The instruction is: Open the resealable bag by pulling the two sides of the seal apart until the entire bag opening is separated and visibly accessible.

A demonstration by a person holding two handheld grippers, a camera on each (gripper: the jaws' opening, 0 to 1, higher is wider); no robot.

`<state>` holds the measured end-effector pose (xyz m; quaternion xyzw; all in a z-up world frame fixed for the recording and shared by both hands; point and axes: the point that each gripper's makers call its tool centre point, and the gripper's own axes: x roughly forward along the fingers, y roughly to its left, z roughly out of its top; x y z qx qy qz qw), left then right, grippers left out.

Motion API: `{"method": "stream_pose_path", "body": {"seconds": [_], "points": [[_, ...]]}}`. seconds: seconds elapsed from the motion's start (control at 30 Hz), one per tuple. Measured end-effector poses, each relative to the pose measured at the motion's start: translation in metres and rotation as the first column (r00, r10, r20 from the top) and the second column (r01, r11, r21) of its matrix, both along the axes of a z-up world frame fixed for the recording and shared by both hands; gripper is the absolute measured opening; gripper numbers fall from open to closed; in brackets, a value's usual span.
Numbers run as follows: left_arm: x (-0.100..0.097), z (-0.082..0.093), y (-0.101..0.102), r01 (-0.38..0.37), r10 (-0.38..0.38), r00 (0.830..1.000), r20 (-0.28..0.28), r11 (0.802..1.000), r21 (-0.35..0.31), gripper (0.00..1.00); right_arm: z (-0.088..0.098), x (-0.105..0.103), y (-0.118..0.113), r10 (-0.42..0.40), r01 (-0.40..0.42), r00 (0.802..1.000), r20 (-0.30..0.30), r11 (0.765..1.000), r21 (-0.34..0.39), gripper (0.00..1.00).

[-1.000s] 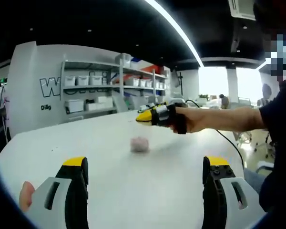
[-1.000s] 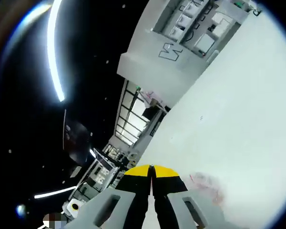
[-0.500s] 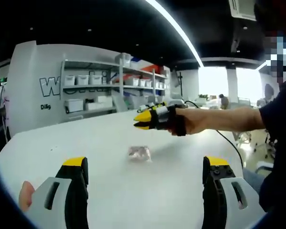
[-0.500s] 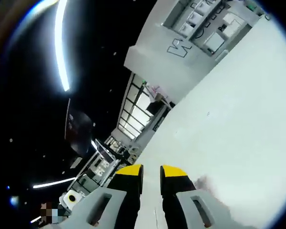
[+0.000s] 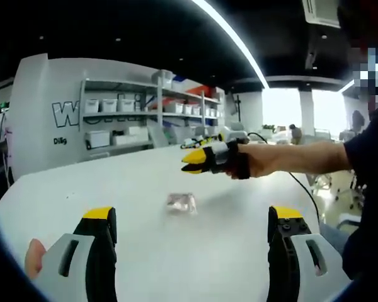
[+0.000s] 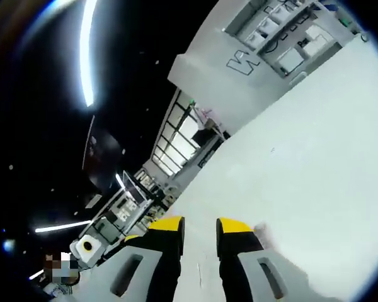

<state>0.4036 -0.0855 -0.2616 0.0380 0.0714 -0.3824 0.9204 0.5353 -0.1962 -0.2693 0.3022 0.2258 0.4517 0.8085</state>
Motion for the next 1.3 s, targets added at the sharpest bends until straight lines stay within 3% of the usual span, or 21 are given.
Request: {"method": "stream_pose_path", "body": {"seconds": [0.33, 0.73, 0.87, 1.07, 1.3], "points": [[-0.003, -0.001, -0.006, -0.001, 0.001, 1.000, -0.006, 1.000, -0.001, 1.00, 0.003, -0.022, -0.002, 0.040, -0.029, 0.995, 0.087, 0.992, -0.125, 0.20], [-0.014, -0.004, -0.016, -0.004, 0.004, 1.000, -0.015, 1.000, -0.006, 1.00, -0.007, -0.049, -0.019, 0.065, -0.037, 0.991, 0.118, 0.974, -0.222, 0.20], [-0.019, -0.005, -0.017, -0.011, 0.011, 1.000, -0.020, 1.000, -0.010, 1.00, -0.008, -0.049, -0.022, 0.079, -0.042, 0.988, 0.132, 0.965, -0.260, 0.20], [-0.027, -0.006, -0.020, -0.017, 0.016, 1.000, -0.022, 1.000, -0.018, 1.00, -0.015, -0.075, -0.024, 0.104, -0.055, 0.983, 0.149, 0.951, -0.305, 0.21], [-0.033, -0.009, -0.021, -0.024, 0.023, 0.999, -0.032, 1.000, -0.015, 1.00, -0.017, -0.071, -0.027, 0.114, -0.049, 0.978, 0.174, 0.940, -0.339, 0.24]]}}
